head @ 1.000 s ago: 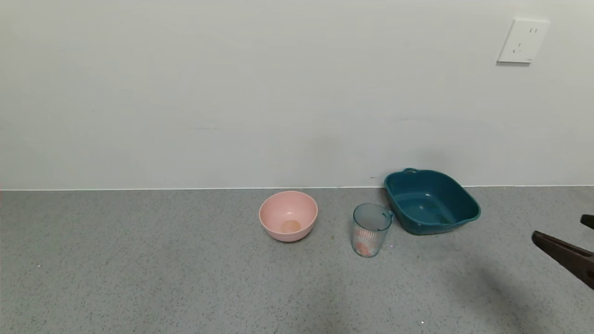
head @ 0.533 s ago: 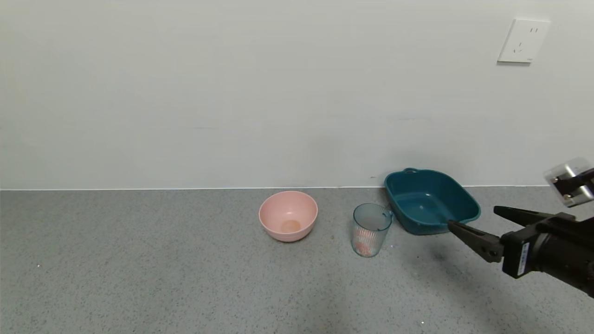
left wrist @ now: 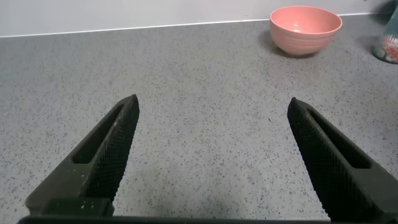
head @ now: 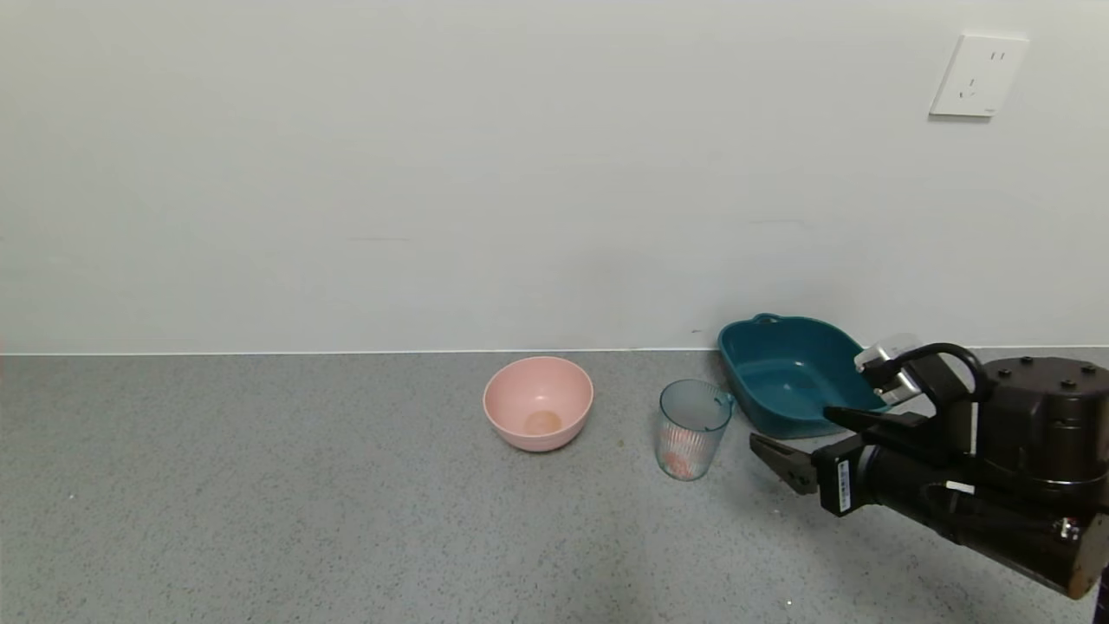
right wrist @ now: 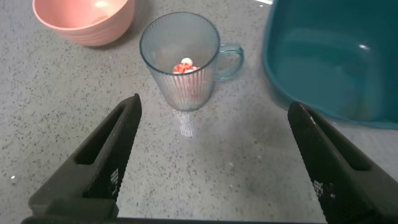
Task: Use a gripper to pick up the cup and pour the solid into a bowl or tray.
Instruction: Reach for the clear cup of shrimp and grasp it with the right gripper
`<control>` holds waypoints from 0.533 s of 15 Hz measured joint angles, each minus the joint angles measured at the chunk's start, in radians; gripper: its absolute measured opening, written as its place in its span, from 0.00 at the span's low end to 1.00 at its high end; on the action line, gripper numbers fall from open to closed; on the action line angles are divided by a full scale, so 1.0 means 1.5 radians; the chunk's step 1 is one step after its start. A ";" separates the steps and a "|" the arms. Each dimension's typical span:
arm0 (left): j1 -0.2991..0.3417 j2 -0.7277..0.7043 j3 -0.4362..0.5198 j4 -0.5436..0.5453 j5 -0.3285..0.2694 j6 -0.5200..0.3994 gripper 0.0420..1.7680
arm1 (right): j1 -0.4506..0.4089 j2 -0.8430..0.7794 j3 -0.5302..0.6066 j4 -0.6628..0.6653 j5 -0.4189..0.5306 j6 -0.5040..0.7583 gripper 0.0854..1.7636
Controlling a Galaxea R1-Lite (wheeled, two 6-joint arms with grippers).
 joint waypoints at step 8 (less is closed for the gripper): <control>0.000 0.000 0.000 0.000 0.000 0.000 0.97 | 0.047 0.142 -0.042 -0.050 -0.025 0.003 0.97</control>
